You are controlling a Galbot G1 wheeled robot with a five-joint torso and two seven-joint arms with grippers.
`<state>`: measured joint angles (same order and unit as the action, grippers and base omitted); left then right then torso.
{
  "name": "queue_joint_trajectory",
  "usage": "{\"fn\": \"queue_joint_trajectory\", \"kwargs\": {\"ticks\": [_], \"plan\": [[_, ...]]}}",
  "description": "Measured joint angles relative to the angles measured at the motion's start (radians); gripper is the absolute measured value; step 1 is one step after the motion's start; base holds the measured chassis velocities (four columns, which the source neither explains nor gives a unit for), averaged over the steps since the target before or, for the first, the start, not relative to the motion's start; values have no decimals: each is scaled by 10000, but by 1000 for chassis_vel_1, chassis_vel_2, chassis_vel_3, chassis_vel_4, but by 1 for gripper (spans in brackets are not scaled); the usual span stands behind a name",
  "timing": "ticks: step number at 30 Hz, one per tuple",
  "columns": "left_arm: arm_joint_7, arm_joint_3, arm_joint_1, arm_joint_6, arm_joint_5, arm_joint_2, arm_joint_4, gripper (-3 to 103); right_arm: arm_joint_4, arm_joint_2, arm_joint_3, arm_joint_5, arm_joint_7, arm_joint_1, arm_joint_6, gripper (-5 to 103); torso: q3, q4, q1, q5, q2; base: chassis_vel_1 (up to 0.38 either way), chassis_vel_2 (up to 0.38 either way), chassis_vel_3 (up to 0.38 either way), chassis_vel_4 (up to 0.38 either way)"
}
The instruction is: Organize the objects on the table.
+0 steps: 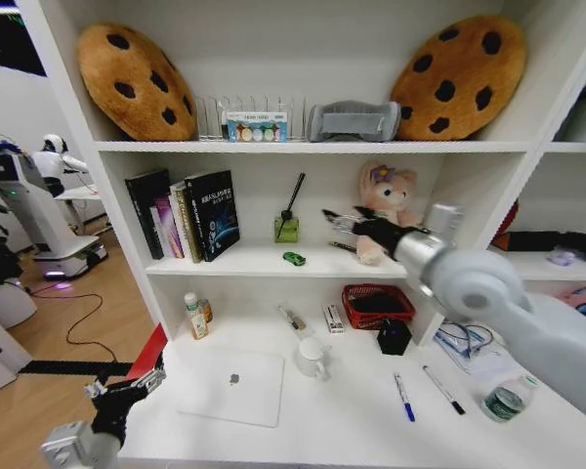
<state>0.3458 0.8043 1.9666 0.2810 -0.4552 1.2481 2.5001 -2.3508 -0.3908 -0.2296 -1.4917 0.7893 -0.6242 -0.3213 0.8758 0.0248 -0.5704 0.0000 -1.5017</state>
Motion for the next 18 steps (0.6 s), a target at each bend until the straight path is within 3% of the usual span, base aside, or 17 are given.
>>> {"fn": "queue_joint_trajectory", "kwargs": {"ticks": [3, 6, 8, 9, 11, 12, 13, 15, 18], "plan": [[2, 1, 0, 0, 0, 0, 0, 100, -143, -33, -436, 1, 342, -530, 4, 100, 0, -3, -1, 1, 0, 0, 0, 0, 0], [2, 1, -1, 0, 1, 1, 0, 100, -843, -491, -2281, -75, 1372, -3031, -46, 100, 3, -15, -2, 4, 1, 0, 0, 0, 0], [3, 2, 0, 0, 0, 1, 0, 100, -1048, -671, -2770, -115, 1527, -3654, -58, 100, 4, -18, -4, 2, 2, 0, 0, 0, 0], [3, 1, 0, 0, 0, 0, 0, 100, -1419, -1194, -3855, -122, 1765, -5269, -86, 100, 3, -16, -5, -5, 1, 0, 0, 0, 0], [-2, 1, 0, 1, 0, 0, -1, 100, -1614, -3362, -5510, 1018, 2003, -9448, -6, 100, 1, -1, -3, 4, 1, 0, 0, 0, 0], [-2, 1, 0, 1, 0, 0, -1, 100, -1614, -3362, -5510, 1018, 2003, -9448, -6, 100, 1, -1, -3, 4, 1, 0, 0, 0, 0], [-4, 2, 0, 0, 0, -1, 0, 100, -1612, -4089, -5568, 1452, 2067, -10489, 102, 100, 1, -1, -1, 1, 0, 0, 0, 0, 0], [-2, 2, 0, 0, 0, 0, 0, 100, -1481, -4758, -5343, 1657, 2408, -11166, 306, 100, 1, -4, -1, -3, 0, 0, 0, 0, 0], [-3, 2, 0, 1, 0, 0, 0, 100, -1177, -5087, -5110, 1512, 2705, -11107, 421, 100, 2, -10, -2, -3, 1, 0, 0, 0, 0]]}}
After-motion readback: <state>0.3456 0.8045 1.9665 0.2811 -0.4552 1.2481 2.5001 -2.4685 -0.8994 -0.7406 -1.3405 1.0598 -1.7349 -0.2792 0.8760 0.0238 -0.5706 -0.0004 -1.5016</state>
